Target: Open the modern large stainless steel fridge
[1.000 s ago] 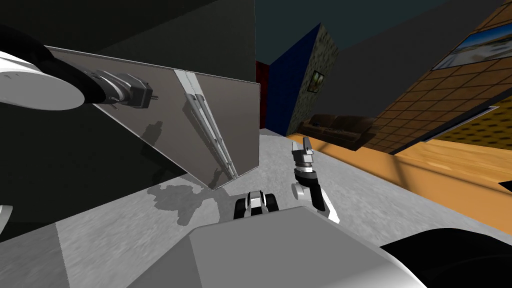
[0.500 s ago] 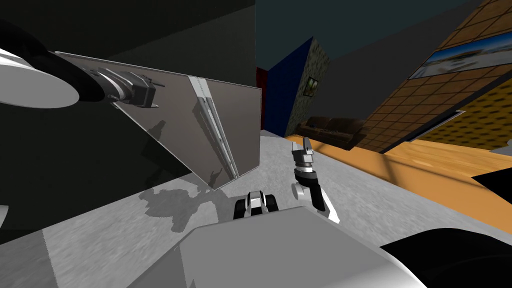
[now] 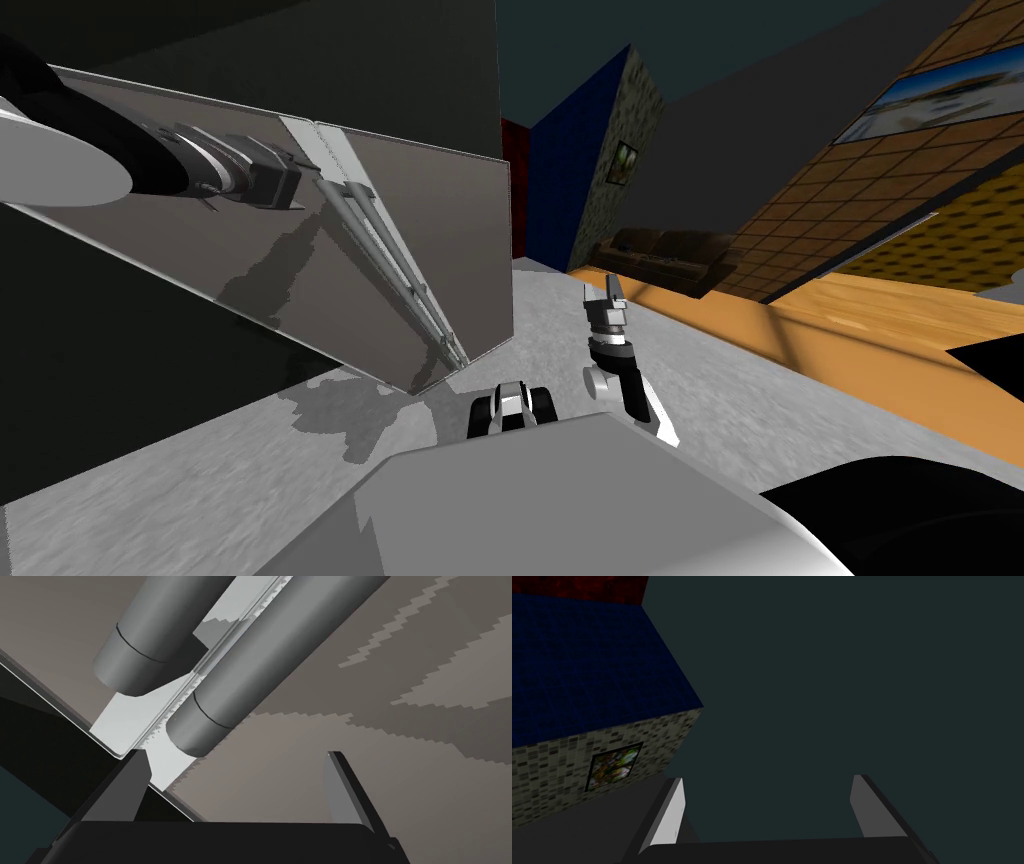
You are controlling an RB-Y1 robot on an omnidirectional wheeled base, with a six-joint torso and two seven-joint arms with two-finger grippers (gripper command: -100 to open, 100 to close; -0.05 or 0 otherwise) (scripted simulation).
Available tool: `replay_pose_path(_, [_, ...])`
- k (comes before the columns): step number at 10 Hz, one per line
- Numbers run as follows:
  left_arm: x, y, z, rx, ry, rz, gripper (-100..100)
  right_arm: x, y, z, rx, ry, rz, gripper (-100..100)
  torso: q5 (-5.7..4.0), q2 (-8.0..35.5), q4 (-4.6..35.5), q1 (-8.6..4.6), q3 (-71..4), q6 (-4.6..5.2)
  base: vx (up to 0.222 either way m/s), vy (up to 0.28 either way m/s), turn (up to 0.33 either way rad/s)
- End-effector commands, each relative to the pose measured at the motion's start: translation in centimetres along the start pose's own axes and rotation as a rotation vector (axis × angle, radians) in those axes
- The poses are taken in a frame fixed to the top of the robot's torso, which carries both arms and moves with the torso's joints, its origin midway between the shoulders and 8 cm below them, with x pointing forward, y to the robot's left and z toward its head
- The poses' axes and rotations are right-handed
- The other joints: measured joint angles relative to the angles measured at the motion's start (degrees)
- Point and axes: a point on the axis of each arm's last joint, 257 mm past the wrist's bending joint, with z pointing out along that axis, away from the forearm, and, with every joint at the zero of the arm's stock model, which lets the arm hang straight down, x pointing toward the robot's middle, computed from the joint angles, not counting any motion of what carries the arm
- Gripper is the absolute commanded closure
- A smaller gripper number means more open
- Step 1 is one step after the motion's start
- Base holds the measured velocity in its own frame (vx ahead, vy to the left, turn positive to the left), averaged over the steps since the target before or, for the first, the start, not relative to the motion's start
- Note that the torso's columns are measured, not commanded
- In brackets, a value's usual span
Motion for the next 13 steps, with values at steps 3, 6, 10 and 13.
replay_pose_path(3, [-0.5, -0.1, -0.5, -0.011, -0.01, 0.015, -100, 0.0, 0.0, 0.0, 0.0, 0.0, 0.0, 0, 0.06, 0.1, 0.1, 0.23, 0.1, 0.02, 0.099, -0.013, -0.025])
replay_pose_path(6, [0.9, -2.0, -1.4, 0.035, 0.031, 0.013, 100, 0.0, 0.0, 0.0, 0.0, 0.0, 0.0, 0, -0.06, 0.4, 0.0, -0.09, 0.3, 0.23, -0.081, 0.102, -0.048])
replay_pose_path(10, [4.0, -5.7, -3.3, 0.132, 0.115, 0.017, 100, 0.0, 0.0, 0.0, 0.0, 0.0, 0.0, 0, -0.05, 0.3, 0.2, -0.1, 0.2, -0.06, -0.15, 0.142, -0.066])
replay_pose_path(13, [5.5, -7.4, -4.5, 0.179, 0.158, 0.021, 100, 0.0, 0.0, 0.0, 0.0, 0.0, 0.0, 0, -0.04, 0.3, 0.2, -0.05, 0.2, -0.05, -0.179, 0.164, -0.072])
